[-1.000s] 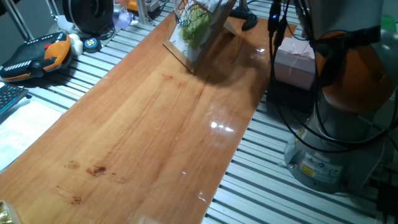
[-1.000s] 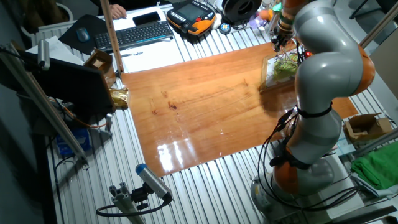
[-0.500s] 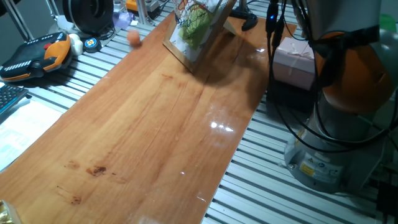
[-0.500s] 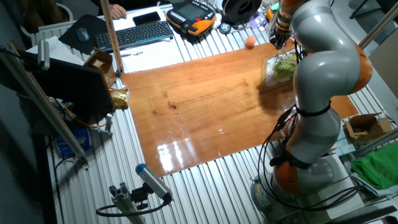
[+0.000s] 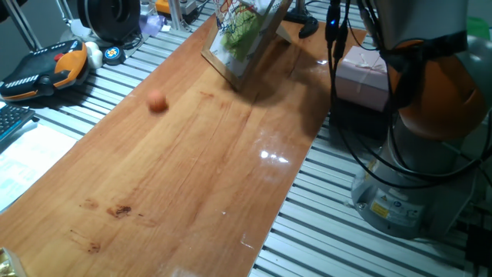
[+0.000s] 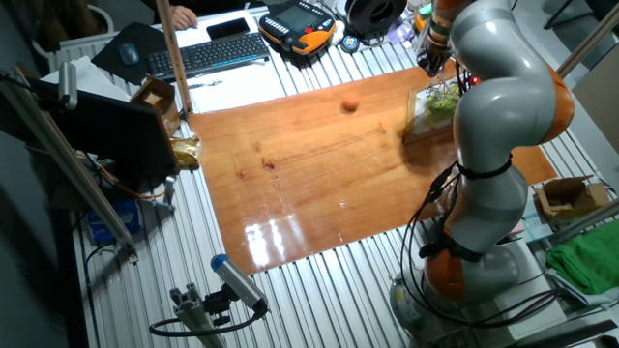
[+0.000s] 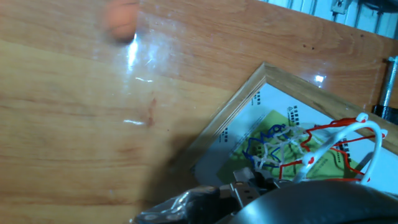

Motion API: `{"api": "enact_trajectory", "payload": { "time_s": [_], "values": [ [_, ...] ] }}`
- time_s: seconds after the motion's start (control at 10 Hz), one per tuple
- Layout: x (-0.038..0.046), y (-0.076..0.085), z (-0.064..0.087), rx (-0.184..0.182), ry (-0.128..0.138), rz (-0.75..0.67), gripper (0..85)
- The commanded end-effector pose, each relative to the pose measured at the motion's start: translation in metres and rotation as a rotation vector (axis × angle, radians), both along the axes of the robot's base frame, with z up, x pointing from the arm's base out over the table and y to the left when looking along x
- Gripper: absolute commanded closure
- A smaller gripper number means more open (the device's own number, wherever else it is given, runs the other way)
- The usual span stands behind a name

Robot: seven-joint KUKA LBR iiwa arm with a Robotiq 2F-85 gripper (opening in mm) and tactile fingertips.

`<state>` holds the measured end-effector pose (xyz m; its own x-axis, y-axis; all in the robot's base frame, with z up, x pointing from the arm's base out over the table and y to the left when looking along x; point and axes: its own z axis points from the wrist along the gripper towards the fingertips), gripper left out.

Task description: Grab a basketball, release it and shoot it into the basket

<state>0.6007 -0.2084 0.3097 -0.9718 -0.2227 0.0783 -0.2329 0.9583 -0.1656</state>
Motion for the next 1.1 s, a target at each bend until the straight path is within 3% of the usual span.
{"api": "enact_trajectory", "payload": {
  "time_s": [0.0,0.4,0.6,0.7,0.8,0.9,1.0],
  "values": [
    [0.0005,0.001,-0.0015,0.004,0.01,-0.002,84.3],
    [-0.0015,0.0054,-0.0063,0.034,0.054,-0.006,84.3],
    [-0.0013,0.0051,-0.007,0.015,0.046,0.052,84.3],
    [-0.0028,0.0043,-0.0064,0.035,0.031,0.068,84.3],
    [-0.0061,0.0035,-0.0027,0.027,0.007,0.056,84.3],
    [-0.0067,0.0038,-0.002,0.013,0.018,0.043,84.3],
    [-0.0069,0.0026,-0.0031,0.035,0.057,0.031,84.3]
  ]
}}
